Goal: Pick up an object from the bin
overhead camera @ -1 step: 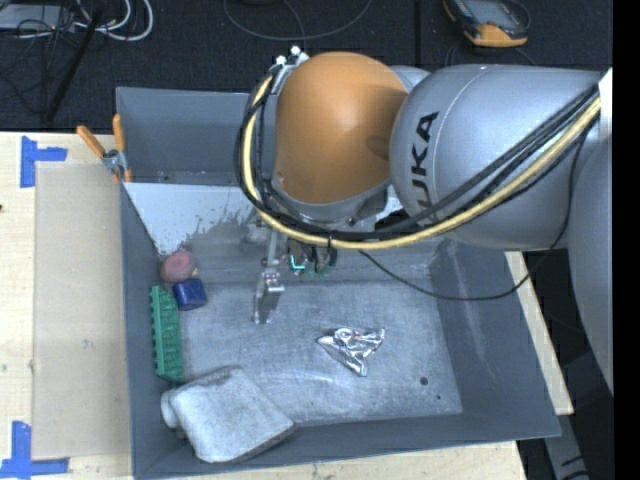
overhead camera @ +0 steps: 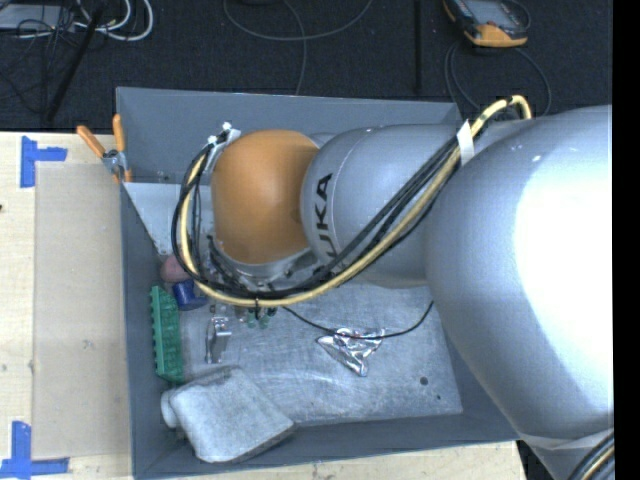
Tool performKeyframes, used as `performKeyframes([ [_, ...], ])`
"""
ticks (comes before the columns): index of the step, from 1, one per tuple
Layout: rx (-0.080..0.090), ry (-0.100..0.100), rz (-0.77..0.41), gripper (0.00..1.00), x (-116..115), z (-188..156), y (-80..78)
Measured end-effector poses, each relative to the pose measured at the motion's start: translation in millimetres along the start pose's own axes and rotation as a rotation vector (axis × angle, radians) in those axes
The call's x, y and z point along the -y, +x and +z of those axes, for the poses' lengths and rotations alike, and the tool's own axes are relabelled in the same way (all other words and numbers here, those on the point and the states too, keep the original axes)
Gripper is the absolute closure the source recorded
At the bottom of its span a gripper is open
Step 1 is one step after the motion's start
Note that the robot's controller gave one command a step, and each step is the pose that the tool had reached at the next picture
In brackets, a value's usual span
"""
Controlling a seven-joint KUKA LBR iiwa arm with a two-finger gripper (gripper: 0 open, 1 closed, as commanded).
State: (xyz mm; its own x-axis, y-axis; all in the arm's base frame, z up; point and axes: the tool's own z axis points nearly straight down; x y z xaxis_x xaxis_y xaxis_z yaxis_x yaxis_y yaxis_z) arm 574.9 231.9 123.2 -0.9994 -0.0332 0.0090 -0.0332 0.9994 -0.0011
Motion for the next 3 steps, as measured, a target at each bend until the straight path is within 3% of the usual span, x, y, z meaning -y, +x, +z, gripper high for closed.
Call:
performKeyframes([
  [1,0.019,0.001,-0.296,0.00,-11,34,-46.1],
  [2,0.017,-0.007,-0.296,1.00,-15,35,-44.3],
  [3,0.016,0.000,-0.422,1.00,-14,-34,-16.8],
])
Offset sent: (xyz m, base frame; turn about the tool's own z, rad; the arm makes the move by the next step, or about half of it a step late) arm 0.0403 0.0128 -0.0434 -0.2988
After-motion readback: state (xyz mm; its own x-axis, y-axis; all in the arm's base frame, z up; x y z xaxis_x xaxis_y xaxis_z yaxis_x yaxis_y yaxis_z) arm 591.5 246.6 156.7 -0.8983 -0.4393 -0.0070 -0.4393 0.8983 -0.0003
